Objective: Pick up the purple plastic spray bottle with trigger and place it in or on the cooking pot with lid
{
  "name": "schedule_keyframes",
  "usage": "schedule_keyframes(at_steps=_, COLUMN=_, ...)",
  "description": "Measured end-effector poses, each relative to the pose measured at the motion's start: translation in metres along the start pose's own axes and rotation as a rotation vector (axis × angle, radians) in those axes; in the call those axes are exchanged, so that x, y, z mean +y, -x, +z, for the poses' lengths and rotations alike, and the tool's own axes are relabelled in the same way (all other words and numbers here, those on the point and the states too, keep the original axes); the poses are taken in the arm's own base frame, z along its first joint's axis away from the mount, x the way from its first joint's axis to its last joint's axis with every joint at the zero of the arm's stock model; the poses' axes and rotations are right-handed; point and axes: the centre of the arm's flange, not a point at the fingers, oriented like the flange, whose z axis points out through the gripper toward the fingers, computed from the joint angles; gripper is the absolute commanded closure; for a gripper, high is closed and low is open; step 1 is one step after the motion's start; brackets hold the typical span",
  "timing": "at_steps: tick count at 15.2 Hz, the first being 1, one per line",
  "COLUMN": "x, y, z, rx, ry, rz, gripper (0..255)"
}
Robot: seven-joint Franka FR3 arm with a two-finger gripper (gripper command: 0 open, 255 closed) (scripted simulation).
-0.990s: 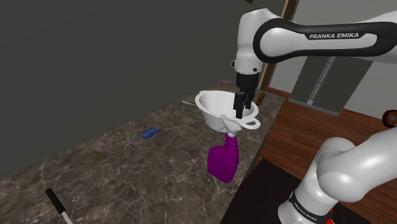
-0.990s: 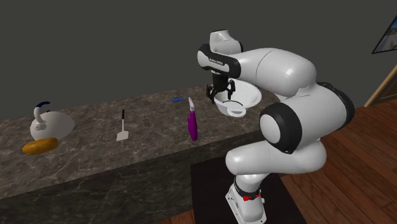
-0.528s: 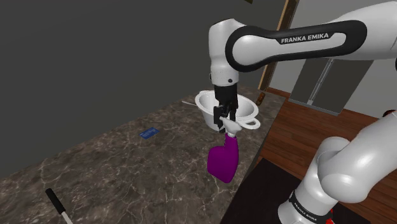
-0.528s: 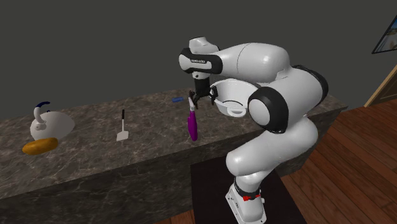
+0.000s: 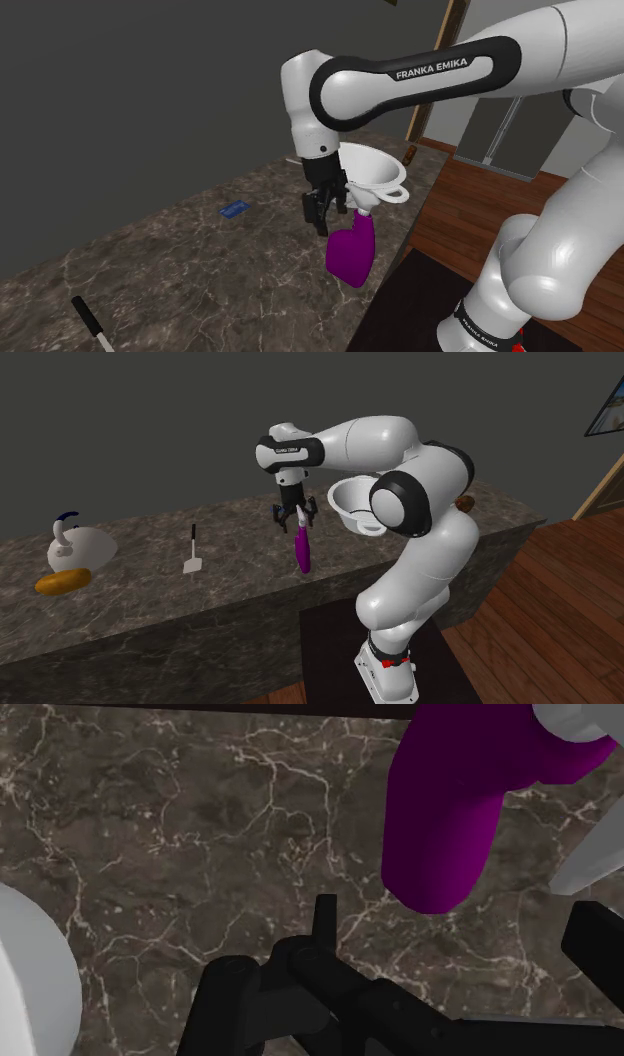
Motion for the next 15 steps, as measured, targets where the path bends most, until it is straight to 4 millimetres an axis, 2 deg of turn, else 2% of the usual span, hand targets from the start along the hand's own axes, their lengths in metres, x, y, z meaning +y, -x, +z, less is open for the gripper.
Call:
schedule_keyframes(at_steps=6, x=-0.004, y=-0.001, z=0.029, rx=-0.004, ry=-0.001, rz=-0.001, gripper=0)
schedule_keyframes(at_steps=12, x=-0.003, y=-0.001, z=0.033, rx=-0.003, ry=-0.001, rz=-0.001, gripper=0)
schedule_keyframes(at_steps=13, x=-0.003, y=-0.001, z=0.033, rx=-0.003, ry=-0.001, rz=-0.001, gripper=255)
schedule_keyframes(at_steps=15, x=-0.003, y=-0.001, z=0.033, rx=-0.003, ry=-0.001, rz=-0.001, gripper=255)
